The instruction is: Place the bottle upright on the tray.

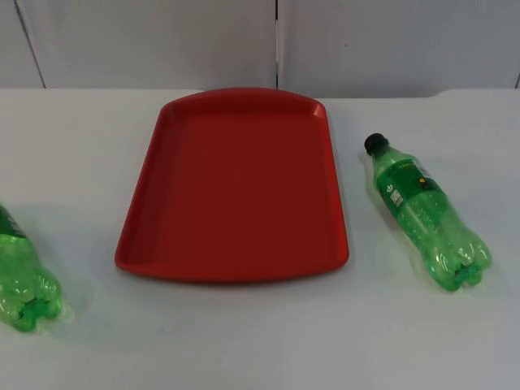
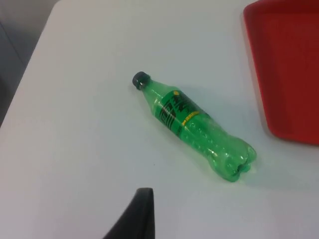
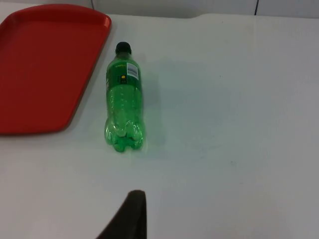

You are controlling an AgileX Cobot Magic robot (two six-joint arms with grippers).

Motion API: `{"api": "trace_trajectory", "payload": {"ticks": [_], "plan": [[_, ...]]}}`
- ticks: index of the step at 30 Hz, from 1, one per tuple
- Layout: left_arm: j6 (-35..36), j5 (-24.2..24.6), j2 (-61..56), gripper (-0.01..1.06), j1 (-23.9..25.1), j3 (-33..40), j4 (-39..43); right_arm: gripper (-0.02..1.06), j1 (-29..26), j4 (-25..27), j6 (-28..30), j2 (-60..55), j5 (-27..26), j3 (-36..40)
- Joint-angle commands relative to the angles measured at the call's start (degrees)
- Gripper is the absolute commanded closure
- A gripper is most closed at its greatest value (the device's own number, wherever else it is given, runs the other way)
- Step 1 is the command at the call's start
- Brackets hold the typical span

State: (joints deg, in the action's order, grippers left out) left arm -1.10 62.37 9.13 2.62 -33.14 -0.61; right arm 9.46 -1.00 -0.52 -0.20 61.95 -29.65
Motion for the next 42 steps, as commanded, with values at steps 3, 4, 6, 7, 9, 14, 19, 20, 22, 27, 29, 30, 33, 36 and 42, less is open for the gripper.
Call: {"api": "trace_trajectory", "payload": {"ticks": [3,4,6,7,9,14,19,20,22,27,29,30,33,36,42], "plan": [[0.1,-0.1,2.7,0.00,0.1,-0.8,-0.4,-0.01,-0.1,0.1,0.0,0.2,-0.2,0.1],[0.1,-0.5,3.2,0.00,0.1,-0.9,-0.6,-0.01,-0.1,0.1,0.0,0.2,-0.2,0.1],[0.1,-1.6,4.5,0.00,0.1,-0.9,-1.3,-0.01,-0.1,0.1,0.0,0.2,-0.2,0.1],[0.1,-1.6,4.5,0.00,0.1,-0.9,-1.3,-0.01,-0.1,0.1,0.0,0.2,-0.2,0.1],[0.1,-2.5,5.2,0.00,0.1,-0.9,-2.2,-0.01,-0.1,0.1,0.0,0.2,-0.2,0.1],[0.1,-3.3,6.6,0.00,0.1,-0.9,-3.0,-0.01,-0.1,0.1,0.0,0.2,-0.2,0.1],[0.1,-4.3,9.1,0.00,0.1,-0.9,-3.3,-0.01,-0.1,0.1,0.0,0.2,-0.2,0.1],[0.1,-4.9,10.0,0.00,0.1,-0.9,-3.7,-0.01,-0.1,0.1,0.0,0.2,-0.2,0.1],[0.1,-5.5,11.5,0.00,0.1,-1.2,-4.3,-0.01,-0.1,0.1,0.0,0.2,-0.2,0.1],[0.1,-7.4,18.5,0.00,0.1,-4.0,-5.2,-0.01,-0.1,0.1,0.0,0.2,-0.2,0.1],[0.1,-7.8,20.4,0.00,0.1,-4.9,-5.2,-0.01,-0.1,0.1,0.0,0.2,-0.2,0.1],[0.1,-7.8,22.0,0.00,0.1,-6.1,-5.2,-0.01,-0.1,0.1,0.0,0.2,-0.2,0.1],[0.1,-7.8,26.1,0.00,0.1,-8.4,-5.2,-0.01,-0.1,0.1,0.0,0.2,-0.2,0.1],[0.1,-7.8,32.9,0.00,0.1,-12.6,-5.2,-0.01,-0.1,0.1,0.0,0.2,-0.2,0.1],[0.1,-7.7,42.7,0.00,0.1,-19.0,-5.2,-0.01,-0.1,0.1,0.0,0.2,-0.2,0.1]]}}
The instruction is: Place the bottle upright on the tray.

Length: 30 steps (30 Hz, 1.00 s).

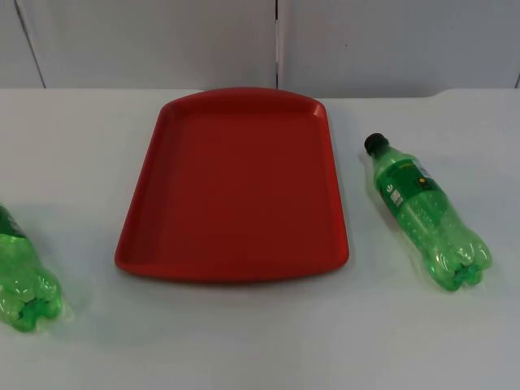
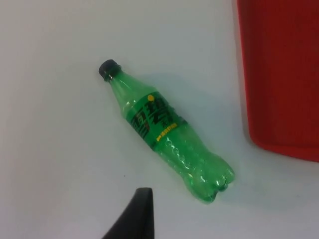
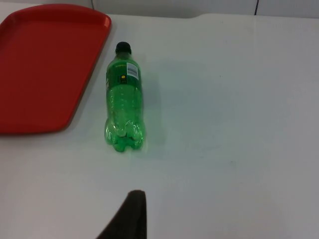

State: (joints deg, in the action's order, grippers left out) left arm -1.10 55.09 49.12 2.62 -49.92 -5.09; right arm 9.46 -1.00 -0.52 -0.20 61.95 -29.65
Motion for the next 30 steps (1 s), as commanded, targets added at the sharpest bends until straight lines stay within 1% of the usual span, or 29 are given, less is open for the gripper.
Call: {"api": "trace_trajectory", "payload": {"ticks": [1,4,5,7,9,10,12,14,18,20,23,24,26,30], "plan": [[0.1,-0.4,2.7,0.00,0.1,-2.2,-0.7,-0.01,-0.1,0.1,0.0,0.2,-0.2,0.1],[0.1,-0.6,9.7,0.00,0.1,-6.4,-0.6,-0.01,-0.1,0.1,0.0,0.2,-0.2,0.1],[0.1,-0.6,9.7,0.00,0.1,-6.4,-0.6,-0.01,-0.1,0.1,0.0,0.2,-0.2,0.1],[0.4,-0.6,13.8,0.00,0.1,-8.4,-0.5,-0.01,-0.1,0.1,0.0,0.2,-0.2,0.1],[2.3,-0.6,17.5,0.00,0.1,-10.7,0.4,-0.01,-0.1,0.1,0.0,0.2,-0.2,0.1],[2.3,-0.6,17.5,0.00,0.1,-10.7,0.4,-0.01,-0.1,0.1,0.0,0.2,-0.2,0.1],[4.5,-0.3,21.3,0.00,0.1,-12.7,1.0,-0.01,-0.1,0.1,0.0,0.2,-0.2,0.1],[5.2,-0.3,22.7,0.00,0.1,-13.6,1.1,-0.01,-0.1,0.1,0.0,0.2,-0.2,0.1],[11.3,0.0,30.0,0.00,0.1,-17.2,2.9,-0.01,-0.1,0.1,0.0,0.2,-0.2,0.1],[12.6,0.2,31.7,0.00,0.1,-17.8,3.1,-0.01,-0.1,0.1,0.0,0.2,-0.2,0.1],[13.2,2.3,37.0,0.00,1.5,-20.4,0.6,-0.01,-0.1,0.1,0.0,0.2,-0.2,0.1],[13.2,2.3,37.0,0.00,1.5,-20.4,0.6,-0.01,-0.1,0.1,0.0,0.2,-0.2,0.1],[13.2,4.7,41.2,0.00,2.9,-22.4,-1.7,-0.01,-0.1,0.1,0.0,0.2,-0.2,0.1],[13.9,5.4,45.2,0.00,4.6,-23.6,-3.3,-0.01,-0.1,0.1,0.0,0.2,-0.2,0.1]]}}
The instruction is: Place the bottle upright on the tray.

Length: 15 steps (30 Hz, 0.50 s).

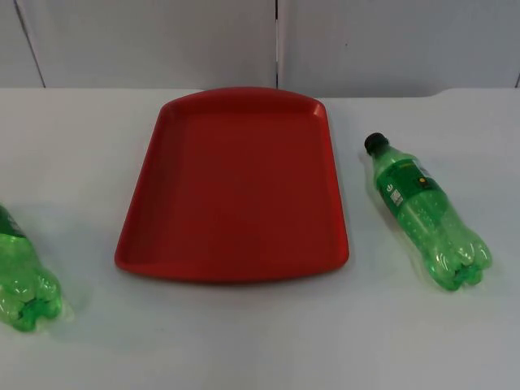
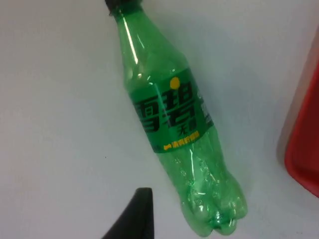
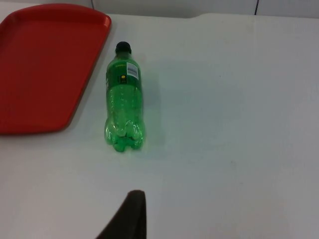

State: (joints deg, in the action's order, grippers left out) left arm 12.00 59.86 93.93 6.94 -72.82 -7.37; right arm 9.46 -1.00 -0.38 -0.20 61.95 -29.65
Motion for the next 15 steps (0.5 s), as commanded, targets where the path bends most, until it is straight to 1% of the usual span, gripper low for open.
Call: {"api": "trace_trajectory", "payload": {"ticks": [1,2,3,6,7,15], "plan": [[0.8,0.3,1.2,0.00,0.7,-0.7,-1.5,-0.01,-0.1,0.1,-0.2,0.2,-0.2,0.1],[1.3,-0.7,2.5,0.00,1.2,-0.7,-1.0,-0.01,-0.1,0.1,-0.2,0.2,-0.2,0.1],[1.3,-0.7,2.5,0.00,1.2,-0.7,-1.0,-0.01,-0.1,0.1,-0.2,0.2,-0.2,0.1],[6.7,-1.9,4.2,0.00,1.2,-0.7,4.1,-0.01,-0.1,0.1,-0.2,0.2,-0.2,0.1],[7.7,-2.4,4.7,0.00,1.2,-0.8,4.6,-0.01,-0.1,0.1,-0.2,0.2,-0.2,0.1],[10.2,-1.1,8.7,0.00,1.2,-3.7,3.5,-0.01,-0.1,0.1,-0.2,0.2,-0.2,0.1]]}}
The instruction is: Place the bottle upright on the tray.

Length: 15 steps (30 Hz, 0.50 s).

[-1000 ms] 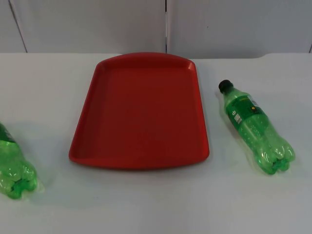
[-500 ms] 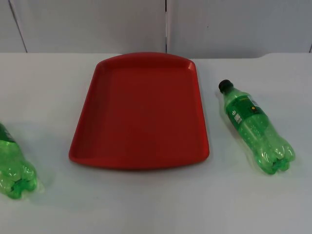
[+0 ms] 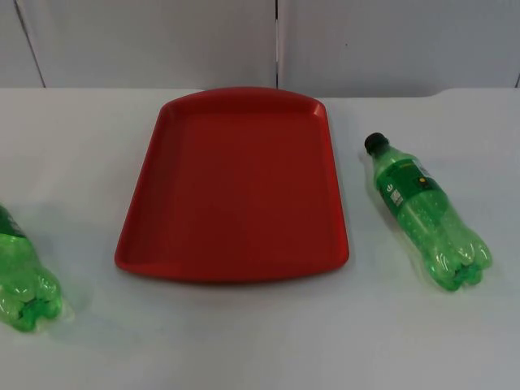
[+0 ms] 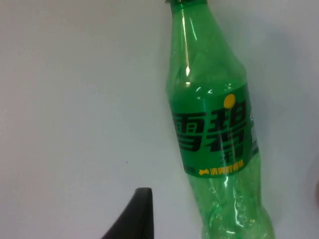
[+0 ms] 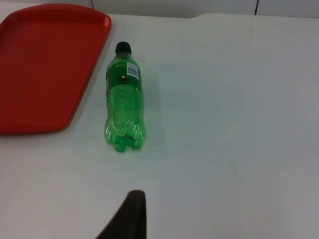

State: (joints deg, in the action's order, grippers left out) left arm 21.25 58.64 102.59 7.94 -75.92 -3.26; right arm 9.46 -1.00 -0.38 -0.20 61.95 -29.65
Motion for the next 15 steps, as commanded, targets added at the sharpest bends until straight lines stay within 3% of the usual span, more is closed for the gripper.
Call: {"api": "trace_trajectory", "payload": {"ticks": [1,9,15], "plan": [[1.5,-0.4,0.6,0.00,0.2,-0.9,-0.7,-0.01,-0.1,0.1,-0.2,0.2,-0.2,0.1],[2.6,-2.8,4.4,0.00,0.2,-1.1,-0.3,-0.01,-0.1,0.1,-0.2,0.2,-0.2,0.1],[5.6,-7.7,6.7,0.00,-0.1,-1.1,0.6,-0.01,-0.1,0.1,-0.2,0.2,-0.2,0.1]]}}
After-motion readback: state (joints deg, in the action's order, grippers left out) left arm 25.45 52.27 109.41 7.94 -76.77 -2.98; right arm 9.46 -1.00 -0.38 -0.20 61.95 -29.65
